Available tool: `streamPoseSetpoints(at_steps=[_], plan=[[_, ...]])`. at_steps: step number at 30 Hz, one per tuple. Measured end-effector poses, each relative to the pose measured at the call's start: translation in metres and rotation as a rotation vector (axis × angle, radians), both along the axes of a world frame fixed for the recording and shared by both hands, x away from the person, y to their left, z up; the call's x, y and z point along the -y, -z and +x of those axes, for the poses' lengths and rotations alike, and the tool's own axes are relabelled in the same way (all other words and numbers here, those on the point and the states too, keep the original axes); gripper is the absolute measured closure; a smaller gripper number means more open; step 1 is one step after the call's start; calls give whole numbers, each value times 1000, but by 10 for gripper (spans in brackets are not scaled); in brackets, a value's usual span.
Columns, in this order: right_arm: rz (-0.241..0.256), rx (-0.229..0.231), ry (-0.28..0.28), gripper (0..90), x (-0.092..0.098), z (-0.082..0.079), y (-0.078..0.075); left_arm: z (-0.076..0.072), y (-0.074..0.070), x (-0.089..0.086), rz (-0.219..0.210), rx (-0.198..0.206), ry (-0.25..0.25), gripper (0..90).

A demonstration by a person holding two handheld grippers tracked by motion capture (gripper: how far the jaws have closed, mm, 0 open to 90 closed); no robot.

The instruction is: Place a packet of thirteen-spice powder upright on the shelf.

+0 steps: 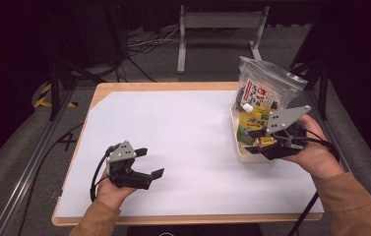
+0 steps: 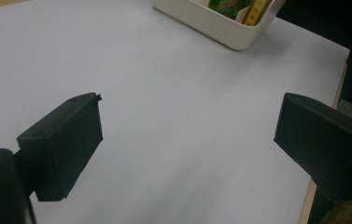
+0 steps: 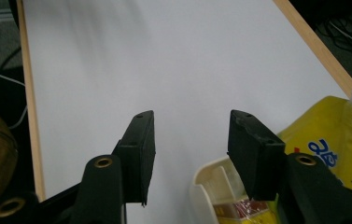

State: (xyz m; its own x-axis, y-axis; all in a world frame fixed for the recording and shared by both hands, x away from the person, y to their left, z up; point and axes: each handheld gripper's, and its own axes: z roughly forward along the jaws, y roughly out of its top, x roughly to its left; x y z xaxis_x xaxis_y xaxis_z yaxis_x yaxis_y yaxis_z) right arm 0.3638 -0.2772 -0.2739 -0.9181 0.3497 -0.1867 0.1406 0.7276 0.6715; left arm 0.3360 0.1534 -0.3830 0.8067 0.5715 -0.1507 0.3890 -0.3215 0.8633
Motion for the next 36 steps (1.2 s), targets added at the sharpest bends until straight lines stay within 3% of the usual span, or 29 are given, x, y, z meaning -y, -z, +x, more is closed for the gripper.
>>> streamPoseSetpoints(at_steps=[6, 10, 22, 29, 34, 36], plan=[[100, -3, 36, 507, 0, -16, 7, -3, 1, -11, -7, -1, -12, 78], [113, -6, 50, 507, 1, -21, 11, -5, 3, -18, -8, -6, -23, 76], [135, -65, 80, 482, 8, -34, 51, -11, 7, -35, -10, -4, -71, 74], [177, -92, 107, 461, 16, -35, 81, -12, 12, -43, -10, -19, -92, 71], [200, -92, 128, 460, 22, -35, 96, -15, 14, -46, -10, -22, -104, 70], [207, -90, 145, 460, 24, -35, 103, -16, 15, -48, -13, -6, -104, 66]])
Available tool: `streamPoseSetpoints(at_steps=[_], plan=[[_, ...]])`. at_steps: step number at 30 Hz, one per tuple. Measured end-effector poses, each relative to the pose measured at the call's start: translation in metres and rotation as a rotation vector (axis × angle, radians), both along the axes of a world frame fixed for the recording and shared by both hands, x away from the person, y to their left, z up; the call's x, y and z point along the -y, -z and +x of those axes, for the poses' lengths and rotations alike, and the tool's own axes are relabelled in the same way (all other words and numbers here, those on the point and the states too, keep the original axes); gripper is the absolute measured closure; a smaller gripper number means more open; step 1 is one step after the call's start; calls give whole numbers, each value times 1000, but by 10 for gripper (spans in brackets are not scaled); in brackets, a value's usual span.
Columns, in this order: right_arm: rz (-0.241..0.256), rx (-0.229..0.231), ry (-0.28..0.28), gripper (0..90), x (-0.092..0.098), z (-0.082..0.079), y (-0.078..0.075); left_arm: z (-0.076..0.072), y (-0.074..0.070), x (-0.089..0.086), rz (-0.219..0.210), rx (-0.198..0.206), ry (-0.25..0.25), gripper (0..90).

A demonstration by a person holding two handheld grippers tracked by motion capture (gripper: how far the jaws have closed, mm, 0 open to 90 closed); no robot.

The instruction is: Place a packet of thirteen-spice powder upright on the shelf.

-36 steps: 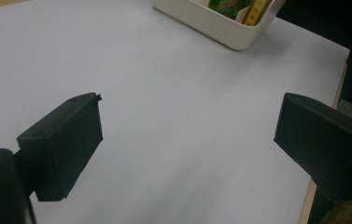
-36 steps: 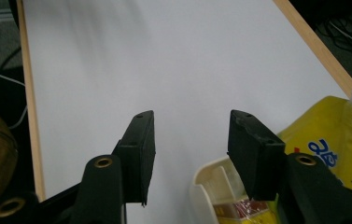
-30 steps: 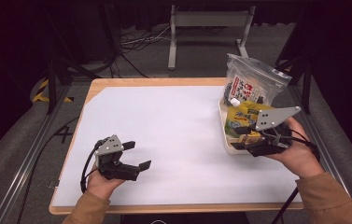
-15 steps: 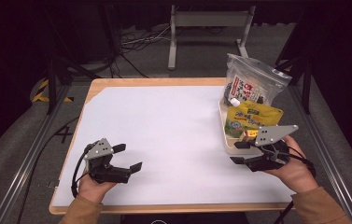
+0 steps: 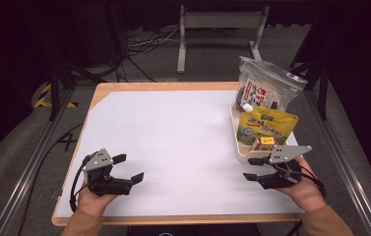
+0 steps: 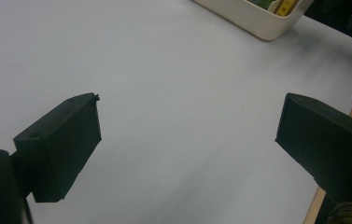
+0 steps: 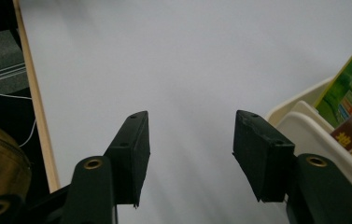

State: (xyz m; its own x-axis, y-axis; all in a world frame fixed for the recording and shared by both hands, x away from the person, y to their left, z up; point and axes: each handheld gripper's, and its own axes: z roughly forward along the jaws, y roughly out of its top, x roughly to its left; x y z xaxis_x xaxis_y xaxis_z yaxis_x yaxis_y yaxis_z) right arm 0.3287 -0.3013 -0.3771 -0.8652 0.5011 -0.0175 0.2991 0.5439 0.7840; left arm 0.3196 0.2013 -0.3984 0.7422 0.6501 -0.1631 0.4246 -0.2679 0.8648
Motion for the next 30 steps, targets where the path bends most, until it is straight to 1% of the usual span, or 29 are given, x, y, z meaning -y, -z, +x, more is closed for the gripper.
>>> streamPoseSetpoints(at_steps=[1, 2, 4, 6, 8, 12, 15, 16, 19, 21, 23, 24, 30], plan=[[3, 2, 9, 459, 1, 0, 3, -1, 1, 0, -5, -5, -1, 61], [4, 9, 18, 454, 2, 0, 5, 0, 2, -1, -5, 0, 1, 58], [6, 15, 37, 425, 3, -1, 11, 1, 4, -2, -14, -3, -1, 54], [23, 26, 56, 423, 4, -1, 16, 1, 7, -3, -19, -9, -1, 52], [42, 27, 79, 427, 6, -2, 22, 0, 10, -5, -20, -13, 1, 49], [54, 38, 115, 432, 9, -3, 33, -1, 16, -8, -36, -6, 0, 48], [67, 44, 144, 434, 12, -4, 39, -1, 22, -9, -42, 8, -1, 48], [66, 38, 153, 434, 13, -4, 41, -1, 24, -10, -40, 17, 0, 48], [59, 34, 175, 434, 16, -3, 49, 0, 29, -11, -60, 4, -2, 47], [49, 22, 196, 432, 17, -2, 53, 1, 31, -11, -57, 3, -2, 46], [34, 9, 204, 424, 18, -1, 57, 1, 32, -11, -66, -3, -6, 46], [22, 14, 210, 421, 18, -1, 58, 1, 32, -11, -66, -3, -6, 46], [11, 3, 224, 406, 18, 0, 60, 2, 33, -11, -66, -5, -10, 45]])
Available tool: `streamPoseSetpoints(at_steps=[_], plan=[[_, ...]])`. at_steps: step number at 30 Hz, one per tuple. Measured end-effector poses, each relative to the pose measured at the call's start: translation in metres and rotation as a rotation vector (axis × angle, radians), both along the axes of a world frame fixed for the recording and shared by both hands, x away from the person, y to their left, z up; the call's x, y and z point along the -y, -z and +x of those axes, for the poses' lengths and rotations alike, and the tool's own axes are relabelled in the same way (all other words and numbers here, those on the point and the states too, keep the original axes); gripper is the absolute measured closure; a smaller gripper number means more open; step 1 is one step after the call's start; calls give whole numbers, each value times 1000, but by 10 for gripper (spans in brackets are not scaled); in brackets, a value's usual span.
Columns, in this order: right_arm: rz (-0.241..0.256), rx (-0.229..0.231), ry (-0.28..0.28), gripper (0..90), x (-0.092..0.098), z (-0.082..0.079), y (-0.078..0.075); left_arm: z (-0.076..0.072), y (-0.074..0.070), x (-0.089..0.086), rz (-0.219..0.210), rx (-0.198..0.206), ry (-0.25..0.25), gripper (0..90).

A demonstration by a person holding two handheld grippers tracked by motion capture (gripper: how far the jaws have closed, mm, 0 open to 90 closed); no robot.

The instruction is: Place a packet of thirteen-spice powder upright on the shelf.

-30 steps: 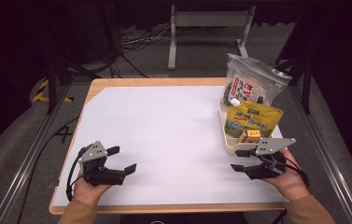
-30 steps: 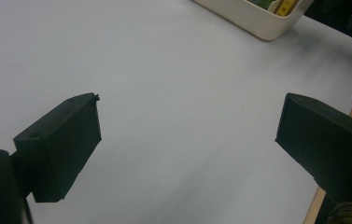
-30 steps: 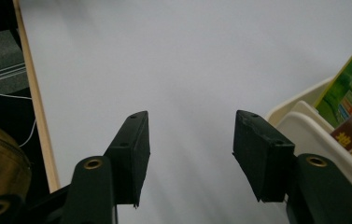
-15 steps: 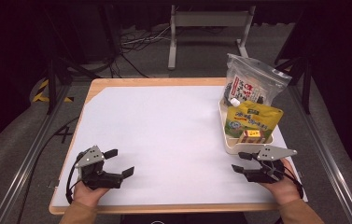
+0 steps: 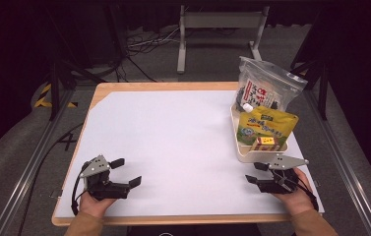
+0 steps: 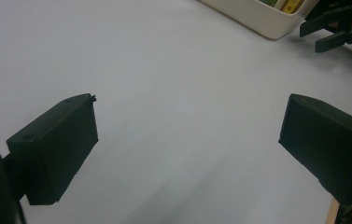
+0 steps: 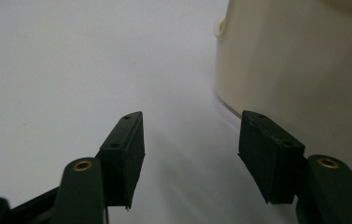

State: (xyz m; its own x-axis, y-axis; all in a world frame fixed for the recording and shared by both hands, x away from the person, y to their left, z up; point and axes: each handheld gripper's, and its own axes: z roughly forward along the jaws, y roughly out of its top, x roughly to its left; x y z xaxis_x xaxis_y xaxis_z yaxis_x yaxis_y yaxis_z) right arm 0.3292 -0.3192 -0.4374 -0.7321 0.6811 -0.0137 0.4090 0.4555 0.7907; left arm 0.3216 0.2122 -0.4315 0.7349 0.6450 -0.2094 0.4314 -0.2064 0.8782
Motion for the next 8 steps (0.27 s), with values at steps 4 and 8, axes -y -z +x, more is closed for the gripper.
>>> streamPoseSetpoints(at_steps=[4, 8], plan=[[-3, 15, -4, 401, 0, -1, -1, 0, 0, -1, 0, 0, -2, 45], [7, 18, -2, 384, 0, 0, -1, 0, 0, -1, 5, 2, -4, 45]])
